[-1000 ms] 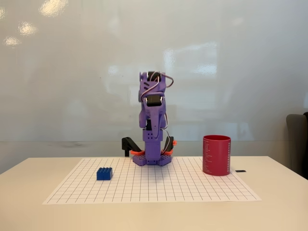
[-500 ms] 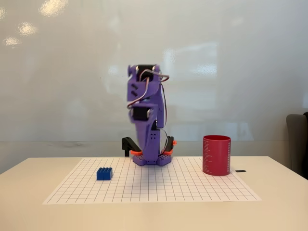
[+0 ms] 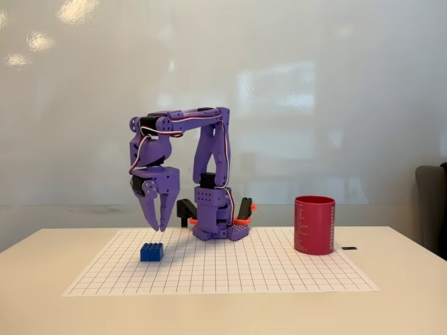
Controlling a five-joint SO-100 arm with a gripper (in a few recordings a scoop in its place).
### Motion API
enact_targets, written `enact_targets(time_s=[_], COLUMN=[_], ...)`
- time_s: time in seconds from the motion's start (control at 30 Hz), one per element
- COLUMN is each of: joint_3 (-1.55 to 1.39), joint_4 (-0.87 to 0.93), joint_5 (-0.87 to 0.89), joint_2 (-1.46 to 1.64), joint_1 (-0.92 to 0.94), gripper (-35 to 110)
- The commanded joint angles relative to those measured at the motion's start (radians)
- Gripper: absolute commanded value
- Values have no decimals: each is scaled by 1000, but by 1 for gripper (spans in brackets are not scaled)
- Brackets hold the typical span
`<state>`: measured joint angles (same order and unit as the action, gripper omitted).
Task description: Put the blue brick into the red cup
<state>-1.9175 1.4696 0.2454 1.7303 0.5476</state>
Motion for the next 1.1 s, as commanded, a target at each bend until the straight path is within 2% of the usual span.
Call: enact_targets(time_s=[0.0,0.57,0.6,0.63,0.67,0.8,0.83,1.07], joint_3=[-46,-167,-164,-164,-161,-149,-150,-173], joint_4=[-3,-123,-124,-121,-101,-67,-61,-66], joint_5=[25,48,51,61,71,109,110,97], joint_2=[63,106,107,107,107,109,109,103], joint_1=[40,101,104,106,107,120,120,120], gripper=[-1,1,9,23,45,67,71,71])
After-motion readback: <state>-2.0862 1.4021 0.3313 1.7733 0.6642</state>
